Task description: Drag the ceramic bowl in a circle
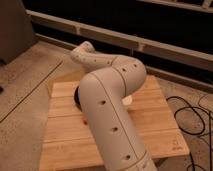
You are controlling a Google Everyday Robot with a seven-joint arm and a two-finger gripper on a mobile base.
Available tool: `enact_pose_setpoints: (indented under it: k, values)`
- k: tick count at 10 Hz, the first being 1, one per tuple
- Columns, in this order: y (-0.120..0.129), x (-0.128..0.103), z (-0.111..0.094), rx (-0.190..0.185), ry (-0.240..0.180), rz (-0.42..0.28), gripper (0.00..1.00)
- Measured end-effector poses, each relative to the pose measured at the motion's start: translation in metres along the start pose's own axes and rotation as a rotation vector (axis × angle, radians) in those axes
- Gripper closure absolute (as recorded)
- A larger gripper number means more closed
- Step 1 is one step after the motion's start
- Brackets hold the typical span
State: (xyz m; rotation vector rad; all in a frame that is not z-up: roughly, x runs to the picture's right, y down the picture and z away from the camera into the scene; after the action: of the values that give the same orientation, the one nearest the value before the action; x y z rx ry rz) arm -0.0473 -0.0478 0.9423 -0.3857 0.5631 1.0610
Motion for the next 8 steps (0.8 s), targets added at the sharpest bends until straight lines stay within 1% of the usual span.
enact_pose_setpoints:
  k: [3, 4, 6, 7, 8]
  values:
    - [0.014, -0.022, -0.01, -0.012, -0.03, -0.037, 1.0]
    - [0.031, -0.032, -0.019, -0.029, -0.054, -0.068, 1.0]
    - [0.056, -0.036, -0.026, -0.061, -0.079, -0.105, 1.0]
    - [0.073, -0.033, -0.03, -0.088, -0.093, -0.129, 1.0]
    - [0.082, -0.029, -0.03, -0.105, -0.098, -0.141, 1.0]
